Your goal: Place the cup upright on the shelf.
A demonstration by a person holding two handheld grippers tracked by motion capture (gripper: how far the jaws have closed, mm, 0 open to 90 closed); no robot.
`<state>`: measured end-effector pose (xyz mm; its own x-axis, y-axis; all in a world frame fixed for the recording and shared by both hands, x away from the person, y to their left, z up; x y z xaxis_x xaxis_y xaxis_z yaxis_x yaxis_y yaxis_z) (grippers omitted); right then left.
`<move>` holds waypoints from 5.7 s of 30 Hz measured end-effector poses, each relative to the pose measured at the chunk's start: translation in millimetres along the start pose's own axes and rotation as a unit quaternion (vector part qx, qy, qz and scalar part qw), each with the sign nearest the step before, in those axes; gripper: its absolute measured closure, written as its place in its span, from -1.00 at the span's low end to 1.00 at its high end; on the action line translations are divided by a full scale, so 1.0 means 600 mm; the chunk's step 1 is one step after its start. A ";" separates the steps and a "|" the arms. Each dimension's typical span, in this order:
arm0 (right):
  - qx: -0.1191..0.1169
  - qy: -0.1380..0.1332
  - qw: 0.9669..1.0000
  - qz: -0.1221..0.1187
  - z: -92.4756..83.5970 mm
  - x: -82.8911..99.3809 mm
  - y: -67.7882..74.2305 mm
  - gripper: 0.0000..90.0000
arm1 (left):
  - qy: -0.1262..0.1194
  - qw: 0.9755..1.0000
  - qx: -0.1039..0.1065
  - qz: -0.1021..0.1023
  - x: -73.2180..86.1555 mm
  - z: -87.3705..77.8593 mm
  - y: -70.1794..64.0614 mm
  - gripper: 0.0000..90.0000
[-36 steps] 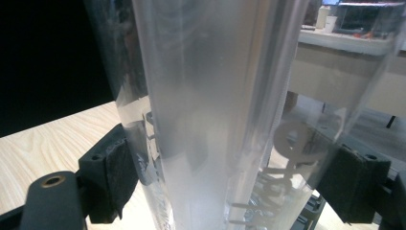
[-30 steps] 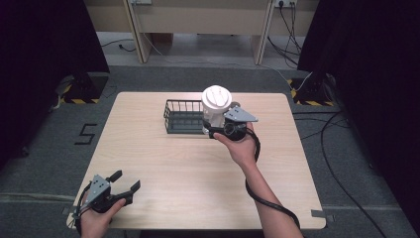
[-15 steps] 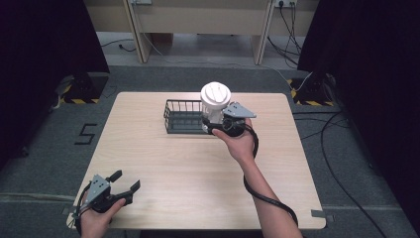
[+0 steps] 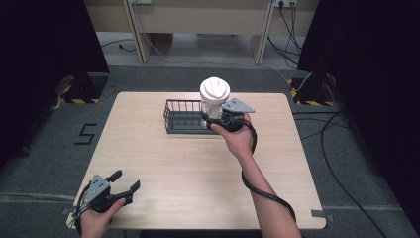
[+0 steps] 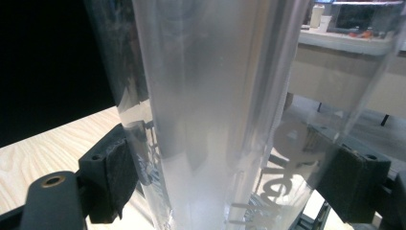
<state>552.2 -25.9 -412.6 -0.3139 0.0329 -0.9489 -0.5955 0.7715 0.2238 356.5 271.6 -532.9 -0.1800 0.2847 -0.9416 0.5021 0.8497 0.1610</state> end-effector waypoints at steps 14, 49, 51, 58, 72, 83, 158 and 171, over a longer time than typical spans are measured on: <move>0.007 -0.004 1.000 0.005 0.018 -0.022 -0.003 -0.59 | -0.001 1.000 0.000 0.000 0.000 0.000 0.001 -0.61; 0.036 0.009 0.999 0.024 0.101 -0.035 -0.029 -0.59 | -0.003 1.000 0.003 -0.004 0.000 0.002 0.003 -0.61; 0.037 0.011 0.999 0.025 0.106 -0.033 -0.030 -0.59 | -0.003 1.000 0.003 -0.005 0.000 0.002 0.003 -0.61; 0.042 0.019 0.998 0.031 0.122 -0.024 -0.033 -0.59 | -0.004 1.000 0.003 -0.005 0.000 0.002 0.003 -0.61; 0.048 0.030 0.998 0.041 0.146 -0.006 -0.038 -0.59 | -0.004 1.000 0.005 -0.005 0.000 0.003 0.002 -0.61; 0.055 0.040 0.997 0.045 0.158 0.007 -0.046 -0.59 | -0.004 1.000 0.007 -0.004 -0.001 0.003 0.002 -0.61; 0.066 0.080 0.994 0.038 0.135 0.064 -0.031 -0.66 | -0.005 1.000 0.009 0.000 -0.002 0.005 -0.001 -0.60; 0.053 0.075 0.995 0.032 0.092 0.062 -0.022 -0.58 | -0.005 1.000 0.008 0.003 -0.003 0.005 -0.003 -0.60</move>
<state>588.9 0.2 -463.1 -0.4606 -0.0054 -0.8876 -0.4924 0.8336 0.2504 358.7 268.3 -532.3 -0.1691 0.2853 -0.9434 0.5159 0.8412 0.1619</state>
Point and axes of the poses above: each handheld gripper's, and its own axes: z roughly forward along the jaws, x roughly out of its underside, y roughly to its left, the point moved 8 cm from there along z, roughly forward along the jaws, and after that the axes turned 15 degrees about z, right-handed, at the moved point
